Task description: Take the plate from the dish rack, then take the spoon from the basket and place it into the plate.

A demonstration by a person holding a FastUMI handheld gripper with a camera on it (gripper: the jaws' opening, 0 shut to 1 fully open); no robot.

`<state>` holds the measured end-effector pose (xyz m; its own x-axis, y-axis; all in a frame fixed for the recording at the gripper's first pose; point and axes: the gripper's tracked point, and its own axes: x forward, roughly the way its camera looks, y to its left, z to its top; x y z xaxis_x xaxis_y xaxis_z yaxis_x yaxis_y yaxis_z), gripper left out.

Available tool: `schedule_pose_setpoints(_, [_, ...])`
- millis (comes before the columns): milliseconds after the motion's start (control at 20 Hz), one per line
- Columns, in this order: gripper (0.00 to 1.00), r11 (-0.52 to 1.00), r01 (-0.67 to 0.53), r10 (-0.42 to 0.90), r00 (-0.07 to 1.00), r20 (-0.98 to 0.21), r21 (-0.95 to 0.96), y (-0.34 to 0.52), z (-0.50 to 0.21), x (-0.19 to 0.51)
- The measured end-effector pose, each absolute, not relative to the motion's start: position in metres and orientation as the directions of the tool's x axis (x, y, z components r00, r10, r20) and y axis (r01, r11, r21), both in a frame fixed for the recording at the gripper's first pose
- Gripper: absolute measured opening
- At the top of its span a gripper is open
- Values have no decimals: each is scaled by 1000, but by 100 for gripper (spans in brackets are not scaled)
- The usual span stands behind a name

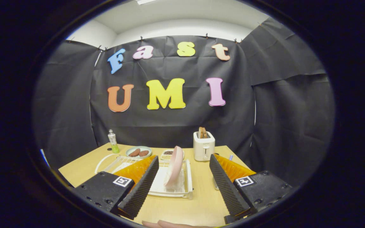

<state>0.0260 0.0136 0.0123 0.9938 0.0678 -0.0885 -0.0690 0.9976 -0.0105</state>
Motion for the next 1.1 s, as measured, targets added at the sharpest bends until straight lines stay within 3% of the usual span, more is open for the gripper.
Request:
schedule_pose_setpoints(500, [100,991,-47,2,940,-342,-123,36,24,136])
schedule_pose_setpoints(800, [96,975,-72,-68,804,-590,-210,54,11,180])
schedule_pose_setpoints(1100, [82,866,16,-383,665,-641,-500,52,10,203])
